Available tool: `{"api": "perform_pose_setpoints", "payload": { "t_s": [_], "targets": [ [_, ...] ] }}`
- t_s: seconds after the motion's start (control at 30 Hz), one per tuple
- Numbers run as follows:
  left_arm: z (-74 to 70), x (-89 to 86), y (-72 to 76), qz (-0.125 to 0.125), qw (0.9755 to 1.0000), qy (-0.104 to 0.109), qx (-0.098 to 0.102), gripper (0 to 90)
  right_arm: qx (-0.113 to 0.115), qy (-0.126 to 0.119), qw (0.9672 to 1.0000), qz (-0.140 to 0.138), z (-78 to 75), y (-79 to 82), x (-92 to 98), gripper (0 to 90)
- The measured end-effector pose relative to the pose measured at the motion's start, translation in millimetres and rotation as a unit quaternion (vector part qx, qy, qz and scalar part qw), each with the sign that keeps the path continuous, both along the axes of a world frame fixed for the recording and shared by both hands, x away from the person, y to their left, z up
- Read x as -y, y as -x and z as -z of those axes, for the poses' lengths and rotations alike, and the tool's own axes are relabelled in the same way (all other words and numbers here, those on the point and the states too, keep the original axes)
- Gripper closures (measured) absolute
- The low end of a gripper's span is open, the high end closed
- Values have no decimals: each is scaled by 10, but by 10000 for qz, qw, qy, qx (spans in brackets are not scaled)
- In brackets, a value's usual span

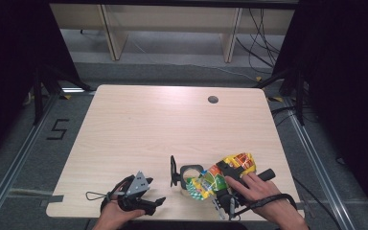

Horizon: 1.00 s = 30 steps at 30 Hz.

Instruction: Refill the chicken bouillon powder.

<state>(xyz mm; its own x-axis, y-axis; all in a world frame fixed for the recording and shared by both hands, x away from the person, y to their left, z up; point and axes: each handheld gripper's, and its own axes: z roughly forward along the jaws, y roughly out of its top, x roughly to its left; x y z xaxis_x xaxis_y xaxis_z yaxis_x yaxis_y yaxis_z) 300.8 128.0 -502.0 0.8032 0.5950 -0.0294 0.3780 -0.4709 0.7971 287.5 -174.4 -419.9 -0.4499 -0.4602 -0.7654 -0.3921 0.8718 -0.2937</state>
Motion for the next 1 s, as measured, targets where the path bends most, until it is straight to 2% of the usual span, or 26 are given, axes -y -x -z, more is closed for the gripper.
{"api": "perform_pose_setpoints", "payload": {
  "t_s": [0.1, 0.13, 0.17, 0.2, 0.27, 0.3, 0.33, 0.37, 0.4, 0.53, 0.57, 0.63, 0.77, 0.87, 0.97, 1.0],
  "targets": [
    [-11, -10, -1, 11, 10000, -77, -13, 210, 17, 17, 10000, 53, -8, -3, 13, 404],
    [-8, -9, 0, 16, 10000, -69, -15, 210, 11, -48, 10000, 56, -4, -4, 26, 404],
    [-8, -8, 0, 9, 10000, -64, -4, 209, -1, -17, 9999, 110, -13, -3, 27, 403],
    [-1, 3, 2, -13, 10000, 38, 0, 209, 42, 12, 10000, 52, -19, -13, 25, 404],
    [-1, 3, 4, -12, 10000, 42, -5, 209, 31, 26, 10000, 57, -22, -14, 27, 403],
    [-11, -11, -1, 15, 10000, -81, -6, 209, 29, -4, 10000, 64, -16, -9, 33, 404],
    [-4, -5, -1, -20, 10000, -40, 34, 209, 27, 17, 10000, 58, -20, -15, 29, 403],
    [-10, -12, -4, -16, 9999, -90, 44, 209, 29, 23, 10000, 51, -19, -16, 28, 404],
    [-10, -5, -2, -1, 10000, -16, 52, 209, 30, 25, 10000, 47, -19, -16, 27, 403],
    [-8, -5, 3, -35, 10000, -6, 22, 209, 22, 0, 10000, -3, -22, -11, 24, 404],
    [-9, -4, 2, -35, 10000, 0, 20, 209, 15, -18, 9999, 118, -15, 7, 24, 404],
    [-8, -6, 4, -23, 10000, -31, 43, 209, 38, 61, 10000, -24, -16, -2, 5, 404],
    [-10, -5, 3, -32, 10000, -13, 31, 210, 31, 127, 9999, 42, -20, 15, -3, 404],
    [-9, -7, 5, -33, 10000, -21, 28, 209, 35, 51, 10000, -32, -23, 4, 4, 404],
    [-9, -6, 6, -36, 10000, -14, 22, 209, 39, 108, 9999, 51, -19, 5, 11, 404],
    [-9, -6, 7, -37, 10000, -19, 28, 209, 10, 38, 10000, 40, -11, 1, 22, 404]
  ]
}}
